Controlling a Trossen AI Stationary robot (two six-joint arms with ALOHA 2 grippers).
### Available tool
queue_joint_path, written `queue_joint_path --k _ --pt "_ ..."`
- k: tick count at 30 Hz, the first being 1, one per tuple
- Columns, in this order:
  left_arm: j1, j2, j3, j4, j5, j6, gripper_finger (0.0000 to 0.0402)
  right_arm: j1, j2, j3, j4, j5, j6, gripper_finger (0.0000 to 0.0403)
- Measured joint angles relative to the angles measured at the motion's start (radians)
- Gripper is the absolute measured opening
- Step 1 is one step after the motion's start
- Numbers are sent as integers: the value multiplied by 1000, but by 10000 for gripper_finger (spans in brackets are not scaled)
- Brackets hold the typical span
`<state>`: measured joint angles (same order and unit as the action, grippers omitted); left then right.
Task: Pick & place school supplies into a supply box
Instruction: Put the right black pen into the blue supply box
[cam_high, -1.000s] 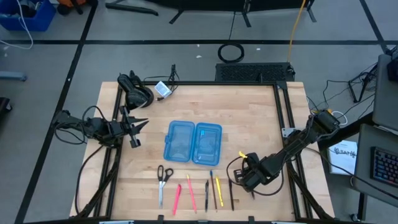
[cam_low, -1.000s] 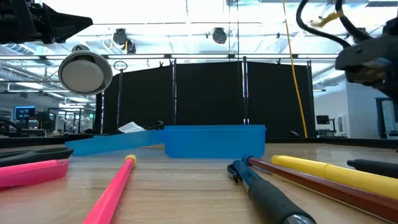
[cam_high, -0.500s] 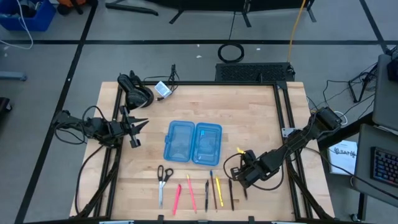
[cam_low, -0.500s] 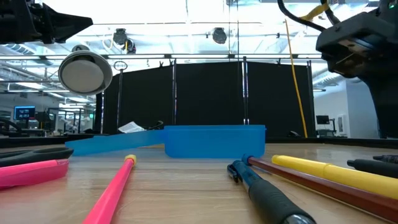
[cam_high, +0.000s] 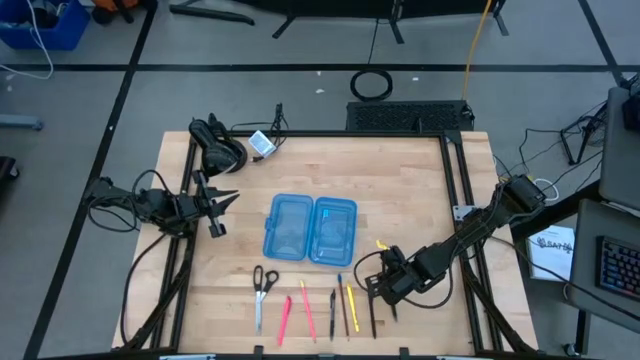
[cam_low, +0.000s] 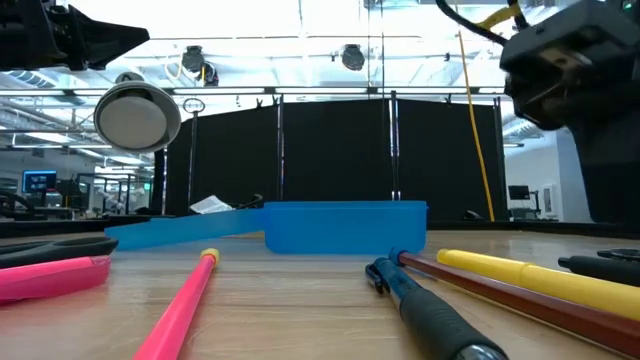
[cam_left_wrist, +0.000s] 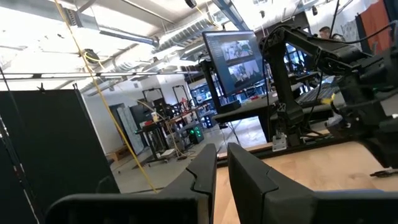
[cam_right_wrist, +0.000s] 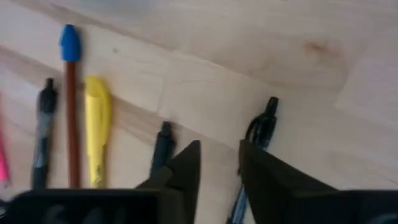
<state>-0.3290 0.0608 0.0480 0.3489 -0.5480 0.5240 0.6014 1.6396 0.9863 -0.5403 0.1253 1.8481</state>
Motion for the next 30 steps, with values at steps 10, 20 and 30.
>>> queue_joint_path --k 10,20,30 --pt "0 0 0 0 4 -1 47 0 0 0 -143 -74 80 206" --pt "0 0 0 -1 6 -1 47 -11 93 1 -77 -103 59 200" --pt "0 0 0 0 16 -1 47 -16 184 2 -170 -233 67 197"
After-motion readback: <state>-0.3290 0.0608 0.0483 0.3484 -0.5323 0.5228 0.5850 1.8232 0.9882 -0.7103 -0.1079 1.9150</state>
